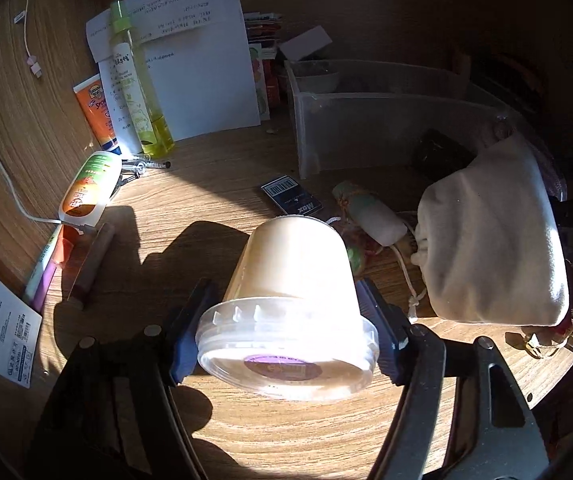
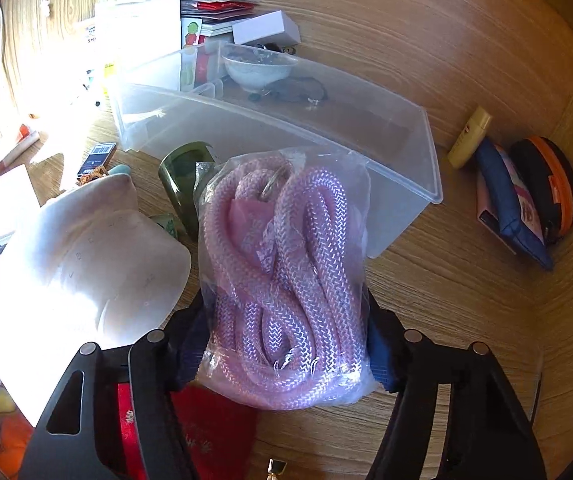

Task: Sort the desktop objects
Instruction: 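Carry both items over the clear box and open the right tool to drop the rope bag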

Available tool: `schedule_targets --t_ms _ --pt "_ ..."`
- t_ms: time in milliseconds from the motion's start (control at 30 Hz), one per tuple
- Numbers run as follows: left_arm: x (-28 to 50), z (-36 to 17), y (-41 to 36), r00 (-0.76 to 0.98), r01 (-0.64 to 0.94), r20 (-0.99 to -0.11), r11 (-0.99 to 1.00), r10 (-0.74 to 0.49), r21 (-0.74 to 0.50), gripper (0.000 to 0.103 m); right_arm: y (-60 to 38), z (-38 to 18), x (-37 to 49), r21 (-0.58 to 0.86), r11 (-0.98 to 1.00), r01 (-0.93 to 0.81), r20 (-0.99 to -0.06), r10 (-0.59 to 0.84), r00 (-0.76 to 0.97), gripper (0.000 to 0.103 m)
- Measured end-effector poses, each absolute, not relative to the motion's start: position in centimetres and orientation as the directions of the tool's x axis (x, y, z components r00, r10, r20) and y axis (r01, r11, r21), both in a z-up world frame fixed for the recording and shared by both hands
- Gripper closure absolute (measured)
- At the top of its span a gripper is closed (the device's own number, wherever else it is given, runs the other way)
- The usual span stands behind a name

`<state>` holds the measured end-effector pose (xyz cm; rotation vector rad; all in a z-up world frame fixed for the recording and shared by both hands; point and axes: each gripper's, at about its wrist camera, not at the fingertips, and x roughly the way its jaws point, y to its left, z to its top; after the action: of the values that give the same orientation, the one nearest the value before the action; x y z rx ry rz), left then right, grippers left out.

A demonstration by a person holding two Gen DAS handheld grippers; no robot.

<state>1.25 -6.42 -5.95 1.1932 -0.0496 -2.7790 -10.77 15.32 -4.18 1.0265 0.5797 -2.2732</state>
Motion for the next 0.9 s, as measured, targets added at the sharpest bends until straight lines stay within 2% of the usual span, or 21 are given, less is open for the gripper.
schedule_targets --t_ms 167,367,900 --pt "1.0 -5.6 -7.4 -0.687 0.109 -0.721 -0.994 -0.089 0.019 0.033 16.4 -2.4 -10.3 -0.105 -0.758 0.644 -0.749 -0.366 -0.553 0.045" --pt "1.1 -3.6 -7.7 -0.729 0.120 -0.677 -0.993 -0.103 0.021 0.033 17.5 -0.7 -9.7 -0.078 -0.776 0.626 -0.716 -0.393 -0.576 0.046" --pt "-1.2 0.1 -8.5 -0.763 0.127 -0.640 -0.992 -0.092 -0.008 0.033 18.8 2.6 -10.9 0.023 -0.790 0.613 -0.648 -0.479 -0.592 0.047"
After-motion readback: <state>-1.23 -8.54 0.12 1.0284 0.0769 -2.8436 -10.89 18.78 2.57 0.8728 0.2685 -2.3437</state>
